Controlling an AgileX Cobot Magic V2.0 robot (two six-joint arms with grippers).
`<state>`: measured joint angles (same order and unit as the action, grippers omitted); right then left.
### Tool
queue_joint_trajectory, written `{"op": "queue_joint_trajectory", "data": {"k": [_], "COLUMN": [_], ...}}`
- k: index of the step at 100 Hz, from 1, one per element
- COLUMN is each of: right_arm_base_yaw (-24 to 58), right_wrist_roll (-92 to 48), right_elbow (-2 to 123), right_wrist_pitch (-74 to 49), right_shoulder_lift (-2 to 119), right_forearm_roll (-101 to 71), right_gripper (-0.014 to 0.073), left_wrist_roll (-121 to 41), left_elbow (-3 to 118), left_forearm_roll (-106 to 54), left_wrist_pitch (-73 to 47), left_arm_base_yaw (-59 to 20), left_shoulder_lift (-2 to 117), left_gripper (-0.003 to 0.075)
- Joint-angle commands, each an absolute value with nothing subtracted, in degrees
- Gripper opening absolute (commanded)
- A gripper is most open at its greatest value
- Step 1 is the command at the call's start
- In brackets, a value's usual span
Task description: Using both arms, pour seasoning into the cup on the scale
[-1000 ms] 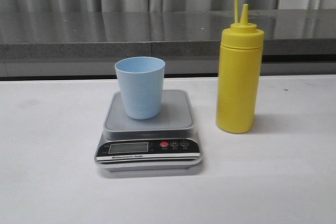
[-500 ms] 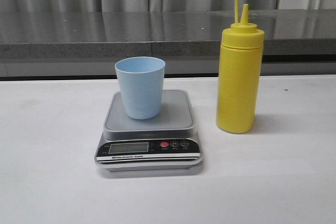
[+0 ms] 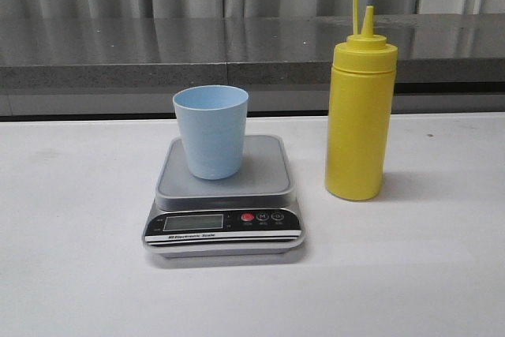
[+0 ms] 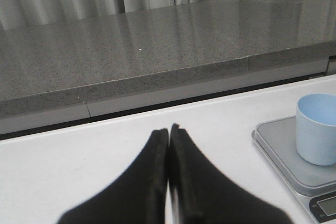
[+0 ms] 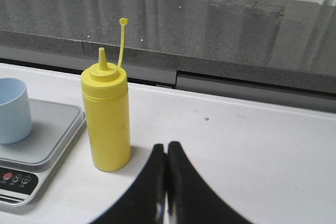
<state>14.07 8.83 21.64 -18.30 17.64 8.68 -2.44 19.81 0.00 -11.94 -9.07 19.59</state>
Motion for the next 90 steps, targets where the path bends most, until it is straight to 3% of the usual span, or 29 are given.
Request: {"op": "queue_joint_trajectory", "data": {"k": [1,43,90], "right_arm_base_yaw": [13.7,13.3,4.4], "right_wrist_roll": [8.3,6.7,5.2], "right_elbow": [22.8,15.4,4.3], "right_wrist_pitch": [-14.1,-11.4,-8.4], "right_shoulder_lift": [18.1,8.2,-1.5], "right_forearm_roll": [9.1,11.6,11.0], "right_gripper": [-0.012,-0.012,-0.012], "left_wrist_roll": [-2.2,-2.2,-2.2], "left_elbow": [21.3,21.3,21.3], "left_forearm_roll": [0.0,0.0,0.0], "left_wrist_pitch": [-6.9,-6.9,-6.9], "left_arm_base_yaw": [-9.0,-9.0,-9.0], "left_shoulder_lift": [20.0,20.0,20.0], "left_gripper": [-0.0018,-0.0018,-0.0018]}}
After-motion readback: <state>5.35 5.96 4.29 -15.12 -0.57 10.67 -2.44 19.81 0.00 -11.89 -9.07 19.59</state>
